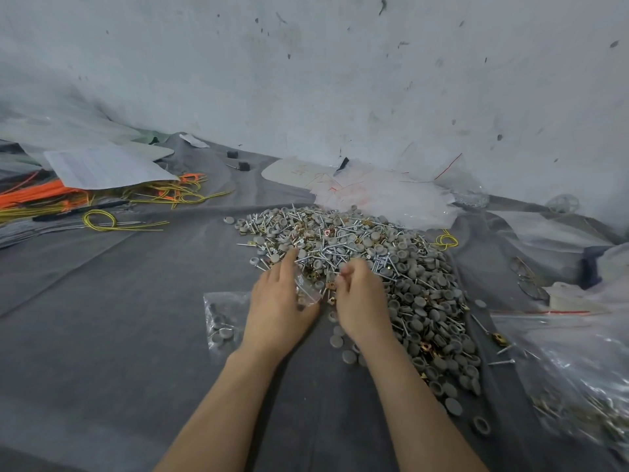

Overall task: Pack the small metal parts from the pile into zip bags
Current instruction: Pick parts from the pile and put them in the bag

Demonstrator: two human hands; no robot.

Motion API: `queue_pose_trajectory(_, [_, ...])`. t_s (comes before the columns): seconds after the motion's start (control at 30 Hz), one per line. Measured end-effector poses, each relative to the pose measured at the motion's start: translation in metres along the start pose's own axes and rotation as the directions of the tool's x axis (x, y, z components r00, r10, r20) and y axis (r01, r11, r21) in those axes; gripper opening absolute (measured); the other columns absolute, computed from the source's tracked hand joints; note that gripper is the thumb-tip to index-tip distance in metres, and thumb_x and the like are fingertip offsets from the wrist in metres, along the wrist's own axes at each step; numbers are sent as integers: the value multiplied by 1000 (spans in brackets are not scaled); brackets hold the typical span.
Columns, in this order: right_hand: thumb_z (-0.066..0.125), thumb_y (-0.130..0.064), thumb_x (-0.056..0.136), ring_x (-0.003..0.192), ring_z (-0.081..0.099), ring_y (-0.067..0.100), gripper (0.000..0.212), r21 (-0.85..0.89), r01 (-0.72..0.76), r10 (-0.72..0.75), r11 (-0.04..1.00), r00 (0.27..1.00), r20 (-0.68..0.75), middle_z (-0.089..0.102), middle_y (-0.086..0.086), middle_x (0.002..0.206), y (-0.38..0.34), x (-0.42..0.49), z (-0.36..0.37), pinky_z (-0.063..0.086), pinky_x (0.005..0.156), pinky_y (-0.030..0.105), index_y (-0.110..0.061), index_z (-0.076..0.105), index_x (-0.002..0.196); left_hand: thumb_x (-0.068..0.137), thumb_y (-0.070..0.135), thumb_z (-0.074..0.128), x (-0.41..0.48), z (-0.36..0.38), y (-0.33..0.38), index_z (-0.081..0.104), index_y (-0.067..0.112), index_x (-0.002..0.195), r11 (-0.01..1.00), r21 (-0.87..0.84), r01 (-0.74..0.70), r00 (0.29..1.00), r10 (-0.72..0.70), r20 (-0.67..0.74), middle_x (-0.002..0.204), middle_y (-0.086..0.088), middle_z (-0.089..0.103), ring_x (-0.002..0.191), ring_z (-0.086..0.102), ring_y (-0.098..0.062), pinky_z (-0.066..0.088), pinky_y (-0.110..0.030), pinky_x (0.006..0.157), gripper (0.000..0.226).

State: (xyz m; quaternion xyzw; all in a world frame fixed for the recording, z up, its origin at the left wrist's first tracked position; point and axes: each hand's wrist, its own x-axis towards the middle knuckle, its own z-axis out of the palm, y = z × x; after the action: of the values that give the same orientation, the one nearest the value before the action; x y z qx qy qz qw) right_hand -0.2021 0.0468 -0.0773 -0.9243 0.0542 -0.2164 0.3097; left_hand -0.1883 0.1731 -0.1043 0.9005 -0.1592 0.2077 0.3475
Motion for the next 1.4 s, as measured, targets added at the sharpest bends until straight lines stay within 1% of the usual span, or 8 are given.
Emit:
queue_pose_trajectory(0.1, [52, -13, 96, 76, 54, -1, 12, 325, -71, 97, 943, 993, -67, 57, -8, 90, -1, 12, -3, 44, 63, 8, -11, 55, 107, 78, 26, 72, 0, 1, 0, 25, 13, 148, 1000, 3, -17, 1000, 17, -1, 141, -5, 46, 127, 41, -23, 30, -31, 102, 86])
queue_pose_trajectory(0.27, [59, -9, 92, 78, 67, 9, 6, 492, -38, -20, 870, 993, 112, 68, 1, 90, -16, 13, 7, 56, 72, 22, -13, 59, 96, 78, 26, 72, -1, 1, 0, 25, 11, 148, 1000, -3, -20, 1000, 21, 6, 141, -6, 46, 127, 42, -24, 31, -33, 104, 86])
queue_pose_trajectory(0.37, [57, -8, 92, 78, 66, 8, 7, 434, -17, -24, 901, 996, 89, 68, -2, 88, -11, 14, 6, 56, 75, 24, -13, 61, 96, 78, 25, 72, 0, -2, -1, 24, 11, 149, 999, 10, 33, 999, -33, -22, 139, -7, 48, 125, 43, -27, 33, -37, 104, 86])
queue_pose_trajectory(0.47, [58, -14, 93, 73, 60, 5, 7, 156, 1, 0, 988, 1000, -6, 59, -12, 80, 3, 15, 2, 53, 66, 21, -17, 64, 95, 78, 28, 71, 1, -5, -2, 26, 11, 148, 995, 6, 104, 992, -103, -74, 137, -9, 50, 123, 44, -30, 34, -39, 102, 85])
queue_pose_trajectory(0.67, [57, -37, 92, 112, 47, 25, 24, -348, 108, -49, 931, 984, 173, 58, -3, 115, -1, 0, 19, 35, 94, 39, -27, 65, 112, 78, 26, 72, 0, -7, -2, 25, 11, 148, 990, -17, 142, 984, -143, -111, 139, -9, 48, 125, 43, -31, 32, -37, 102, 86])
queue_pose_trajectory(1.03, [49, -22, 95, 112, 51, 27, 18, -413, 67, 8, 908, 984, 178, 58, 3, 115, -5, -4, 13, 34, 96, 43, -17, 57, 110, 78, 24, 71, 0, -6, -3, 26, 10, 148, 989, 22, 144, 986, -141, -85, 141, -10, 47, 124, 43, -32, 33, -39, 102, 84])
queue_pose_trajectory(1.17, [49, -4, 89, 103, 57, 29, 22, -419, 69, 8, 905, 984, 179, 62, 6, 106, -8, -3, 12, 38, 88, 39, -13, 49, 110, 79, 24, 71, -1, -6, -3, 26, 10, 148, 989, 19, 150, 985, -148, -85, 140, -10, 47, 123, 43, -33, 33, -39, 102, 83])
queue_pose_trajectory(1.4, [51, -9, 92, 95, 62, 26, 14, -417, 90, -40, 904, 991, 128, 67, 4, 98, -6, -2, 15, 42, 82, 34, -13, 59, 102, 80, 23, 70, -1, -6, -3, 25, 11, 148, 988, 30, 149, 987, -147, -72, 139, -9, 48, 123, 44, -32, 33, -38, 101, 82])
